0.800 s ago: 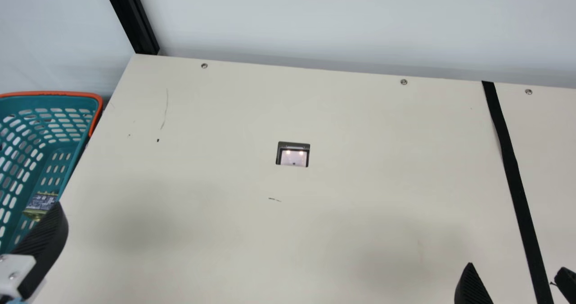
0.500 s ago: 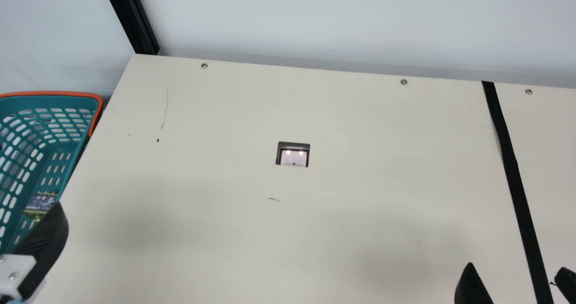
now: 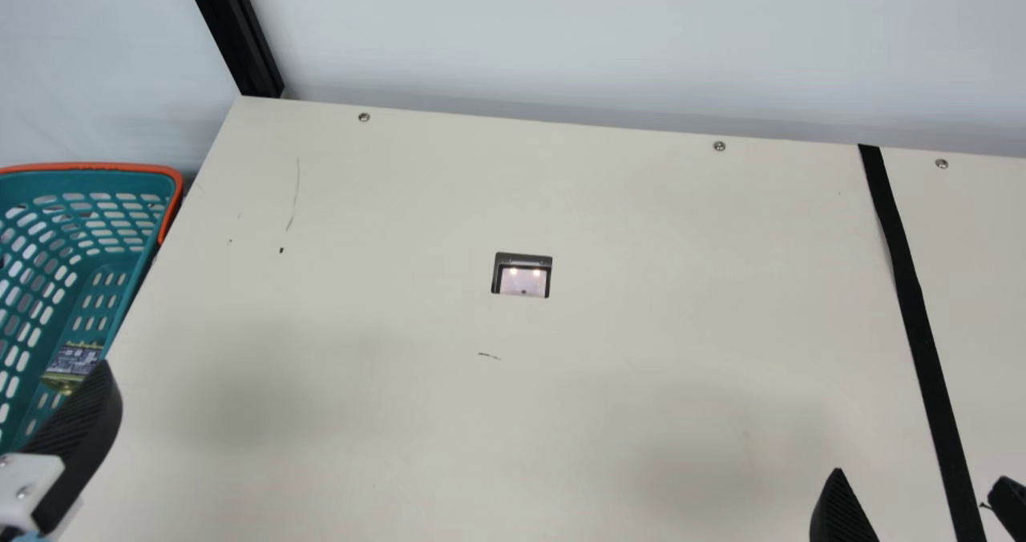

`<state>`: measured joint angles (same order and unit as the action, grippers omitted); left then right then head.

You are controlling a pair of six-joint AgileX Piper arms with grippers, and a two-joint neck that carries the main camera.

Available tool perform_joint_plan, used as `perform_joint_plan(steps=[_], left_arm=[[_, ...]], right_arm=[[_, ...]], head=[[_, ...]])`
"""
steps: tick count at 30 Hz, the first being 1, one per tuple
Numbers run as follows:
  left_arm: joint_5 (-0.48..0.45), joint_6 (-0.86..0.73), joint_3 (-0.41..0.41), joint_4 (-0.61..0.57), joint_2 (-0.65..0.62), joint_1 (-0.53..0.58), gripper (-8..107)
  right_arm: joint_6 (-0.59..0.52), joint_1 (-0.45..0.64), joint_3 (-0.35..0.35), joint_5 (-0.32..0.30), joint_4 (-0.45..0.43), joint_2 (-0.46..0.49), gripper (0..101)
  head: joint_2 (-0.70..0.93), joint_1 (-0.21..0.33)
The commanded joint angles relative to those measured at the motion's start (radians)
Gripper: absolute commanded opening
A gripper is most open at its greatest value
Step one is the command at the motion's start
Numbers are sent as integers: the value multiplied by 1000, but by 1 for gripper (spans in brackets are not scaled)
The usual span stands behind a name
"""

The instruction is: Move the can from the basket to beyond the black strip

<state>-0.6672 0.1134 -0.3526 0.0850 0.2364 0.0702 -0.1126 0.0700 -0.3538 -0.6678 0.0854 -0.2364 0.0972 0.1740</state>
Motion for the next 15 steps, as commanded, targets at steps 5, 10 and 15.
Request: perform_joint_plan(steps=[5, 10, 15], left_arm=[[0, 0, 0, 0, 0, 0, 90], [0, 0, 0, 0, 0, 0, 90], [0, 0, 0, 0, 0, 0, 90]], right_arm=[[0, 0, 0, 0, 0, 0, 101], [0, 0, 0, 0, 0, 0, 101], [0, 0, 0, 0, 0, 0, 101]], head=[[12, 31], [12, 31], [12, 31]])
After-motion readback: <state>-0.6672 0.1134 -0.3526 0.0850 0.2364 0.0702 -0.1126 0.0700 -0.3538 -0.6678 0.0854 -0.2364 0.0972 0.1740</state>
